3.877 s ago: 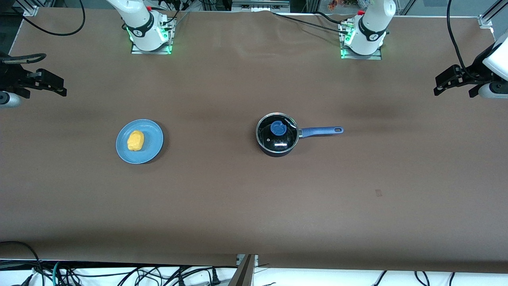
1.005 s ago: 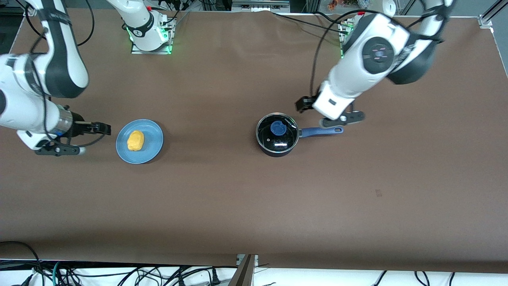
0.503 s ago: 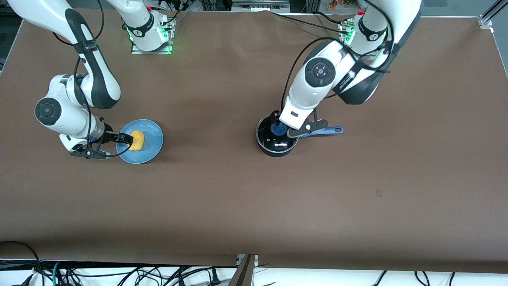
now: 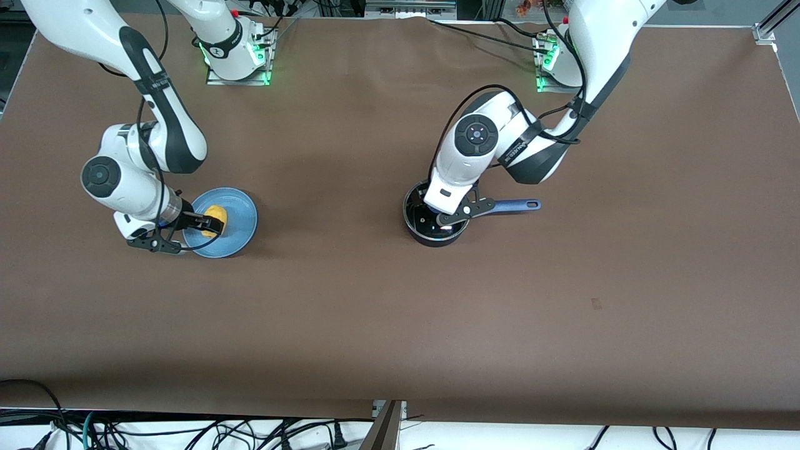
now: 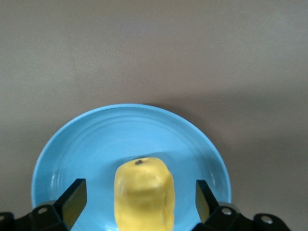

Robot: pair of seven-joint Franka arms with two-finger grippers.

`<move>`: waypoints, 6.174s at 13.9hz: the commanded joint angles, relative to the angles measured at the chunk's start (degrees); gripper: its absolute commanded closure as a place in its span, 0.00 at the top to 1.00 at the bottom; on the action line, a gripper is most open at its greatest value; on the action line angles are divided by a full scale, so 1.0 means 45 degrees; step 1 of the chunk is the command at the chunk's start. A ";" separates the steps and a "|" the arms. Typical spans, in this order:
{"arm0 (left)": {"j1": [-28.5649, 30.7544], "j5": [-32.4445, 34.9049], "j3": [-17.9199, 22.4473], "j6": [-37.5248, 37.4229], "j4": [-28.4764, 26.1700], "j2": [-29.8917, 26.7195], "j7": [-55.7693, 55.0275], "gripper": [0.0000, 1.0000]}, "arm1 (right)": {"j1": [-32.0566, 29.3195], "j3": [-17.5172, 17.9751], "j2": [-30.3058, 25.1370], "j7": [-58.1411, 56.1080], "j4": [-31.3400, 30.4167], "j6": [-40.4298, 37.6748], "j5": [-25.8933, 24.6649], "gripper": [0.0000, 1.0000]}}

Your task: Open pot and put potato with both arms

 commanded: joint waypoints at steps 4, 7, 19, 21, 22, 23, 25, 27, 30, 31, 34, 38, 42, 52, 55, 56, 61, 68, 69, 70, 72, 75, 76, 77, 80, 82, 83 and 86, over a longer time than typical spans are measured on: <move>-0.0255 0.0464 0.0075 0.0101 0.0269 0.0477 -0.0362 1.00 | -0.0042 0.0217 0.0147 0.0106 -0.0450 0.0422 0.0085 1.00; -0.0255 0.0717 0.0075 0.0355 0.0249 0.0554 -0.0362 0.90 | -0.0042 0.0218 0.0147 -0.0011 -0.0567 0.0363 0.0066 1.00; -0.0255 0.0777 0.0075 0.0394 0.0269 0.0789 -0.0323 0.65 | -0.0042 0.0218 0.0205 0.0009 -0.0567 -0.0379 0.0066 0.42; -0.0255 0.0777 0.0075 0.0394 0.0288 0.0789 -0.0323 0.61 | -0.0042 0.0218 0.0128 -0.0166 -0.0335 -0.0379 0.0066 0.42; -0.0255 0.0777 0.0075 0.0394 0.0327 0.0789 -0.0323 0.59 | -0.0042 0.0218 0.0050 -0.0225 -0.0198 -0.0476 0.0066 0.42; -0.0255 0.0777 0.0075 0.0375 0.0540 0.0809 -0.0304 0.58 | -0.0042 0.0218 -0.0009 -0.0245 -0.0080 -0.0593 0.0027 0.42; -0.0255 0.0777 0.0094 0.0375 0.0581 0.0809 -0.0284 0.50 | -0.0042 0.0237 -0.0262 -0.0245 0.0096 -0.0750 -0.0012 0.42; -0.0255 0.0777 0.0094 0.0355 0.0601 0.0809 -0.0265 0.32 | -0.0042 0.0529 -0.0497 -0.0245 0.0582 -0.1235 -0.0013 0.42; -0.0255 0.0777 0.0075 0.0277 0.0601 0.0751 -0.0245 0.20 | -0.0042 0.1133 -0.0518 -0.0206 0.2161 -0.3184 0.0026 0.42; -0.0217 0.0777 0.0075 0.0219 0.0601 0.0692 -0.0245 0.14 | -0.0042 0.1464 -0.0517 -0.0148 0.2921 -0.4042 0.0046 0.42; -0.0060 0.0777 0.0036 -0.0403 0.0640 0.0381 -0.0206 0.00 | -0.0023 0.2460 -0.0478 0.0067 0.4293 -0.5300 0.0104 0.42; 0.0504 0.0543 -0.0062 -0.2433 0.1069 -0.0478 0.0826 0.00 | 0.0618 0.3167 -0.0361 0.1739 0.5016 -0.5282 0.0144 0.42; 0.1830 -0.0469 -0.0121 -0.4113 0.1069 -0.1649 0.3749 0.00 | 0.2667 0.3167 -0.0069 0.4882 0.5643 -0.4951 0.0144 0.42; 0.6908 -0.0611 -0.0043 -0.6111 0.0328 -0.2531 1.2287 0.00 | 0.7045 0.3128 0.3601 1.0497 0.9725 -0.1949 -0.0032 0.42; 0.7574 -0.0106 -0.0003 -0.5060 -0.0586 -0.2531 1.3073 0.00 | 0.7553 0.3109 0.4363 1.0497 0.9726 -0.0752 -0.0051 0.42; 0.7693 0.0265 -0.0003 -0.4340 -0.1093 -0.2473 1.3153 0.00 | 0.7691 0.3070 0.4539 1.0516 0.9726 -0.0654 -0.0052 0.42; 0.8338 0.1593 0.0074 -0.2032 -0.1607 -0.0835 1.3290 0.00 | 0.8004 0.3069 0.5145 1.0497 0.9706 -0.0301 -0.0071 0.43; 0.8339 0.2807 0.0641 -0.1149 -0.0553 0.1080 1.3134 0.00 | 0.8239 0.3069 0.5830 1.0497 0.9648 -0.0301 -0.0735 0.44; 0.8338 0.2866 0.0660 -0.1091 -0.0397 0.1276 1.3134 0.01 | 0.8239 0.3050 0.5927 1.0516 0.9667 -0.0301 -0.0735 0.45; 0.8338 0.2866 0.0661 -0.1090 -0.0318 0.1374 1.3134 0.26 | 0.8239 0.3050 0.5967 1.0497 0.9667 -0.0301 -0.0735 0.49; 0.8377 0.2866 0.0680 -0.1090 -0.0298 0.1375 1.3134 0.82 | 0.8239 0.3050 0.5987 1.0381 0.9667 -0.0320 -0.0774 1.00; 0.8377 0.2847 0.0719 -0.1090 -0.0298 0.1336 1.3154 1.00 | 0.8200 0.3069 0.5598 1.0321 0.9725 -0.1077 -0.0970 1.00; 0.8397 0.2847 0.0719 -0.1090 -0.0298 0.1317 1.3154 1.00 | 0.8123 0.3031 0.5364 1.0302 0.9764 -0.1759 -0.0970 1.00; 0.8397 0.2828 0.0739 -0.1090 -0.0298 0.1297 1.3154 1.00 | 0.8025 0.3011 0.4994 1.0263 0.9881 -0.2443 -0.0970 1.00; 0.8591 0.2672 0.0681 -0.1168 -0.0278 0.1045 1.3251 1.00 | 0.7227 0.2933 0.3862 0.9720 1.0331 -0.4552 -0.0989 1.00; 0.8690 0.2652 0.0525 -0.1343 -0.0298 0.0286 1.3271 1.00 | 0.6349 0.2952 0.3060 0.8026 1.0331 -0.5958 -0.0950 1.00; 0.8690 0.2613 0.0273 -0.1692 -0.0298 -0.0202 1.3271 1.00 | 0.5881 0.2952 0.2651 0.7146 1.0331 -0.6661 -0.0950 1.00; 0.8885 0.1115 -0.0431 -0.3235 -0.0278 -0.2172 1.3310 1.00 | 0.4630 0.2913 0.1596 0.4802 1.0331 -0.8946 -0.0989 1.00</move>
